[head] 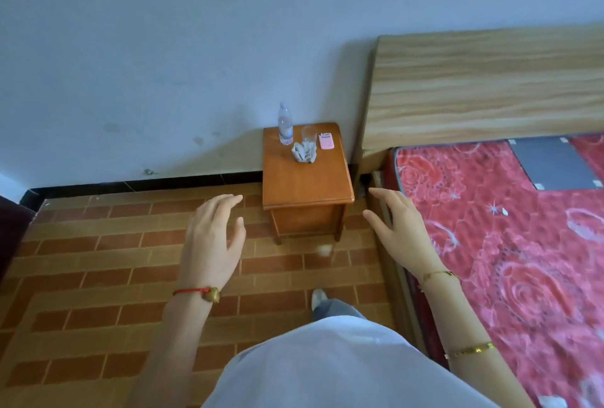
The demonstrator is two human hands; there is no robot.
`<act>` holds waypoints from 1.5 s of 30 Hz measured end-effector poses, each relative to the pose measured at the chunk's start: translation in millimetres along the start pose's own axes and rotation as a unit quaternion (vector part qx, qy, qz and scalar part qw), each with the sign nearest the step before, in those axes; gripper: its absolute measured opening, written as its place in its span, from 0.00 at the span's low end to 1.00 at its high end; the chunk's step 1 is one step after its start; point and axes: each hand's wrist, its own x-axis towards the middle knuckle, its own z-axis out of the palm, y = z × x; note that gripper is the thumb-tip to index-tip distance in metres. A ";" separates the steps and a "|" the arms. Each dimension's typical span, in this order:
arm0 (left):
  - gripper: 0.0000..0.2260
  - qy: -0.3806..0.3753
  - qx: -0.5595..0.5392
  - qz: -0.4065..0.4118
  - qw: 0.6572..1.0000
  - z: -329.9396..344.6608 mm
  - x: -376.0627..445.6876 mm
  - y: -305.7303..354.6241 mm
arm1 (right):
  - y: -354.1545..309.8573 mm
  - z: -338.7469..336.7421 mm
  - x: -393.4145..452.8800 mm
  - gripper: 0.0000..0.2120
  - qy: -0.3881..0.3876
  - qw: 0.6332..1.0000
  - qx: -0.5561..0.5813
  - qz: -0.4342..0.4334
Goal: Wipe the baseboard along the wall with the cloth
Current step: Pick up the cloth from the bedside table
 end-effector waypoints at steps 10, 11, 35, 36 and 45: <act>0.15 0.029 -0.007 -0.018 0.999 49.4 157.0 -15.4 | 14.3 18.0 189.3 0.20 -0.022 0.999 -0.014 -0.024; 0.15 0.029 -0.008 -0.018 0.999 55.8 167.2 -19.8 | 16.4 24.0 201.0 0.20 -0.026 0.999 -0.013 -0.020; 0.18 -0.186 0.049 -0.046 0.980 331.9 350.7 -192.9 | 147.2 273.3 461.1 0.25 -0.157 0.975 -0.053 0.149; 0.18 -0.193 0.053 -0.048 0.979 350.9 348.6 -200.8 | 158.5 290.4 464.8 0.25 -0.162 0.973 -0.055 0.155; 0.20 -0.224 0.058 -0.092 0.969 480.5 301.6 -251.7 | 227.8 418.1 477.0 0.29 -0.139 0.981 -0.054 0.123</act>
